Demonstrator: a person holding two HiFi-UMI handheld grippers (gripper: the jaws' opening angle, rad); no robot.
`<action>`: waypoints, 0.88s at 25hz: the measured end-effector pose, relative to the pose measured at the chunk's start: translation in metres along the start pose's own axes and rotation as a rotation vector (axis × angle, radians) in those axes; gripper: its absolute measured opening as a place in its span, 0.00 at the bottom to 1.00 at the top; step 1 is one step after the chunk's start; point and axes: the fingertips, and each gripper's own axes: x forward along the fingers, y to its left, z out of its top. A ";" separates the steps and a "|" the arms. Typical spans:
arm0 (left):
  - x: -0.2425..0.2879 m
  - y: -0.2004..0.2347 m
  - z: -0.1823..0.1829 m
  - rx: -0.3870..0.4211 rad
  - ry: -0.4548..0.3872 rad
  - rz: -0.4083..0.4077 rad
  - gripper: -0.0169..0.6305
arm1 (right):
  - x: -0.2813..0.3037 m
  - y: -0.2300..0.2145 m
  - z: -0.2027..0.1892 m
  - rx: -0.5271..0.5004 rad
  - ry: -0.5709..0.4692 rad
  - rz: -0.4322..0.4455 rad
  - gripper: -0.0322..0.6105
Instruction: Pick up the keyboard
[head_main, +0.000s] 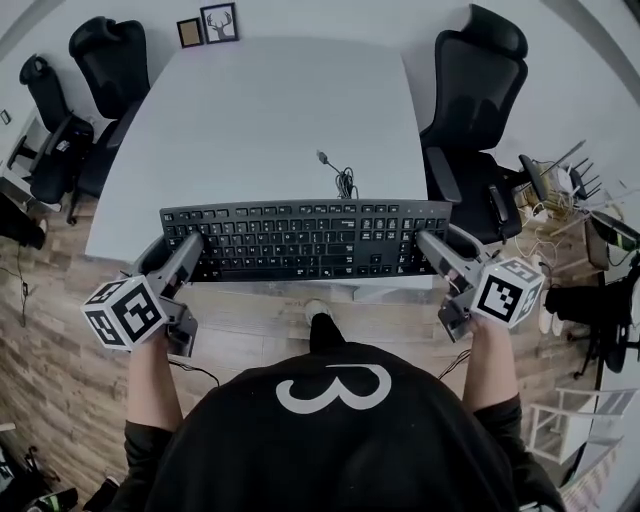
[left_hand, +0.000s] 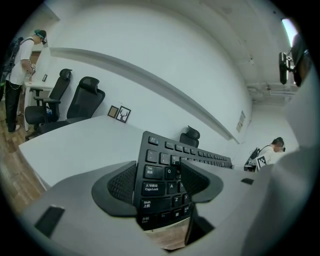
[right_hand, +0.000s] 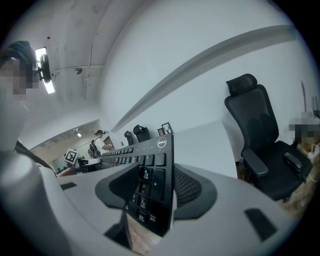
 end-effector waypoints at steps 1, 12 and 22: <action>-0.001 -0.001 0.001 0.003 -0.004 -0.001 0.45 | -0.001 0.000 0.001 -0.002 -0.005 0.000 0.37; 0.002 0.000 -0.001 -0.018 0.017 0.005 0.45 | 0.002 -0.003 0.000 0.008 0.012 -0.007 0.37; 0.001 -0.001 0.002 -0.009 0.008 -0.002 0.45 | 0.000 -0.001 0.001 0.000 0.004 -0.007 0.36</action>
